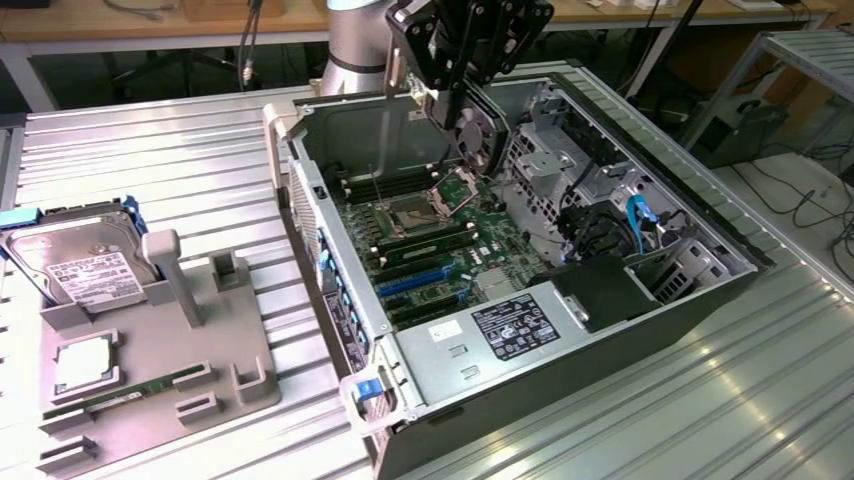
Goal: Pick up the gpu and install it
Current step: 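Pick up the gpu and move the gpu toward the slot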
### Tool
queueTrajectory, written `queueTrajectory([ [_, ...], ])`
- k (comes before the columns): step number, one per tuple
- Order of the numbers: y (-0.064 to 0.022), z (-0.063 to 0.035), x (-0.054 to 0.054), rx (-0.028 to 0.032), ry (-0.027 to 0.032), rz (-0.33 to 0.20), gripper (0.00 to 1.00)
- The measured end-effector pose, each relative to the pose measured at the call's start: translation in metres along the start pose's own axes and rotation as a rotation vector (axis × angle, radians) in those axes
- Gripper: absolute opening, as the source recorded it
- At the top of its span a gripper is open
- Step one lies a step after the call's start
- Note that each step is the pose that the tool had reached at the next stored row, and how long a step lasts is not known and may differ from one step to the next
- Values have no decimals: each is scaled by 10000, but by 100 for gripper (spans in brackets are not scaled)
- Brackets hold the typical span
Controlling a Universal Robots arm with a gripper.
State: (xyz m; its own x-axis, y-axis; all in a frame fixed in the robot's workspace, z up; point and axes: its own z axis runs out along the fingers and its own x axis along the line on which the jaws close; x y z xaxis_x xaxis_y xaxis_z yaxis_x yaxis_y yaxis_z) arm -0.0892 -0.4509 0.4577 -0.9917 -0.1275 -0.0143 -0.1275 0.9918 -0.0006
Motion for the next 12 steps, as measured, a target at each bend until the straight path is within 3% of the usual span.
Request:
queueTrajectory([
  [12,-4,28,-128,12,1,799,28],
])
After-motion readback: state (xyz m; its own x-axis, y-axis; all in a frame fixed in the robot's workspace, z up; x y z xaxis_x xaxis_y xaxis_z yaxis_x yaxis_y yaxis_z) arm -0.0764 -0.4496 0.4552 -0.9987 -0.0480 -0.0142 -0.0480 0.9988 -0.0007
